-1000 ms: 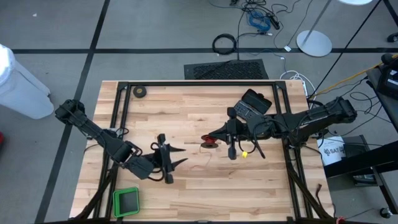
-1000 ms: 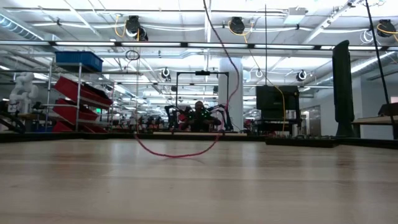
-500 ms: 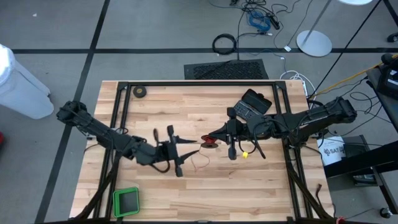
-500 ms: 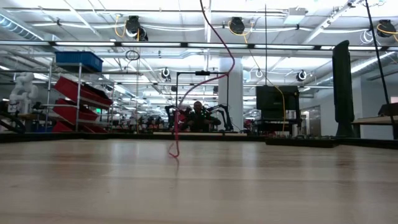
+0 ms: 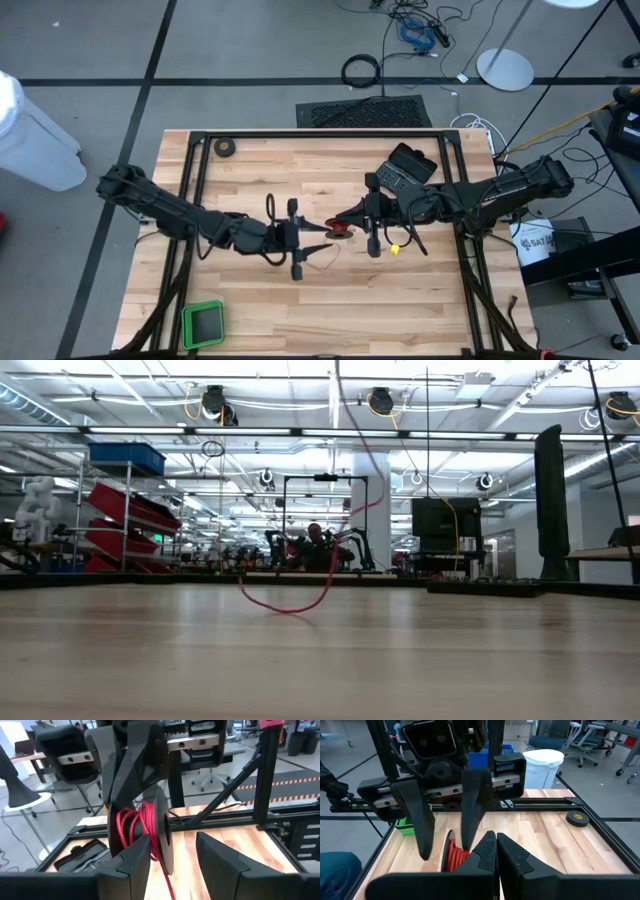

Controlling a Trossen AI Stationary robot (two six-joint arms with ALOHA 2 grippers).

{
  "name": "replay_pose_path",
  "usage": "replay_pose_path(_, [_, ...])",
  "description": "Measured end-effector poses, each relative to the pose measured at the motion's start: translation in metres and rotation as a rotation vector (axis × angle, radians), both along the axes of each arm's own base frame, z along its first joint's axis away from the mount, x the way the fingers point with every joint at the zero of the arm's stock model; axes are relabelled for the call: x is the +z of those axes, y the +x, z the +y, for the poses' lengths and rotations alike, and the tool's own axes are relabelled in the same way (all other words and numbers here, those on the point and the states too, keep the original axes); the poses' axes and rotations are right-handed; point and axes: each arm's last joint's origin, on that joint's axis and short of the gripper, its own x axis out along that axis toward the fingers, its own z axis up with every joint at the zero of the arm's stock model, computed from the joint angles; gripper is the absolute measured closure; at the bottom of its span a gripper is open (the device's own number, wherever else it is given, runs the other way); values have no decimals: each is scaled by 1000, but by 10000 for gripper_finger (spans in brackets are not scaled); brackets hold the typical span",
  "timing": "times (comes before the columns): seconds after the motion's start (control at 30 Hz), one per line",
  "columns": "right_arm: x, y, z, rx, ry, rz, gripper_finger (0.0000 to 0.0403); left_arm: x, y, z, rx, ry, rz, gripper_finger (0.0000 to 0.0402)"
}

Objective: Coil cords
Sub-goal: Coil the red wire into the spool

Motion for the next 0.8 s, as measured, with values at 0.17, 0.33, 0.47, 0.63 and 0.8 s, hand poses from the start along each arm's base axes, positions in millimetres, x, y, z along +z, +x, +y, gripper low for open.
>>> replay_pose_path(0.17, [0,0,0,-3,-1,-1,403,0,3,6,19,-5,-5,238])
replay_pose_path(0.33, [0,0,0,-2,-7,-1,403,1,3,8,25,-7,-14,249])
replay_pose_path(0.47, [0,0,0,-1,-11,-1,403,0,3,8,28,-6,-10,298])
replay_pose_path(0.63, [0,0,0,-5,-12,-2,403,0,3,9,54,6,-4,387])
replay_pose_path(0.8, [0,0,1,3,-18,-1,402,1,2,9,61,27,-2,394])
